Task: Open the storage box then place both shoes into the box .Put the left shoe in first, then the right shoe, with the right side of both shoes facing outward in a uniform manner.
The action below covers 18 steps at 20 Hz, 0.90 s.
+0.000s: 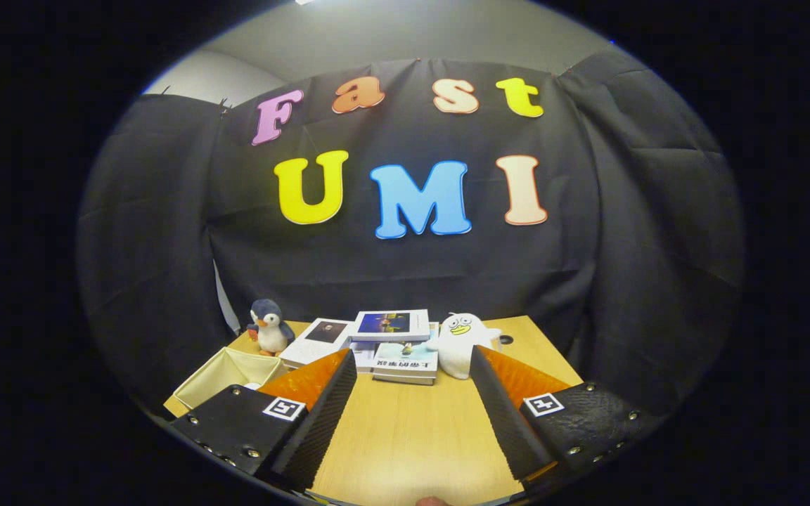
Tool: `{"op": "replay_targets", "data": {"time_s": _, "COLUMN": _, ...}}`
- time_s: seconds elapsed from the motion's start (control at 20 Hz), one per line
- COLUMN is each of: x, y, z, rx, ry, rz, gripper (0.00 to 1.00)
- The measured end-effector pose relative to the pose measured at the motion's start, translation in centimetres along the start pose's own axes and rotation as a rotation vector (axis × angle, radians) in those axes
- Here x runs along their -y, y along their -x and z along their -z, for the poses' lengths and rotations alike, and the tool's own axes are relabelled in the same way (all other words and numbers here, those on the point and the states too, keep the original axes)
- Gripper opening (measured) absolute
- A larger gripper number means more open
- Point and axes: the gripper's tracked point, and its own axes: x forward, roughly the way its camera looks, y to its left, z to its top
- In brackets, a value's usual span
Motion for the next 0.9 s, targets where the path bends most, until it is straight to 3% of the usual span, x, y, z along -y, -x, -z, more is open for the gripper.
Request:
{"op": "replay_targets", "data": {"time_s": 0.35, "x": 4.1, "y": 3.1, "z": -1.1, "rx": 0.085, "ry": -0.045, "rz": 0.04, "gripper": 0.97}}
{"op": "replay_targets", "data": {"time_s": 0.9, "x": 3.2, "y": 4.4, "z": -1.8, "rx": 0.127, "ry": -0.046, "rz": 0.023, "gripper": 0.97}}
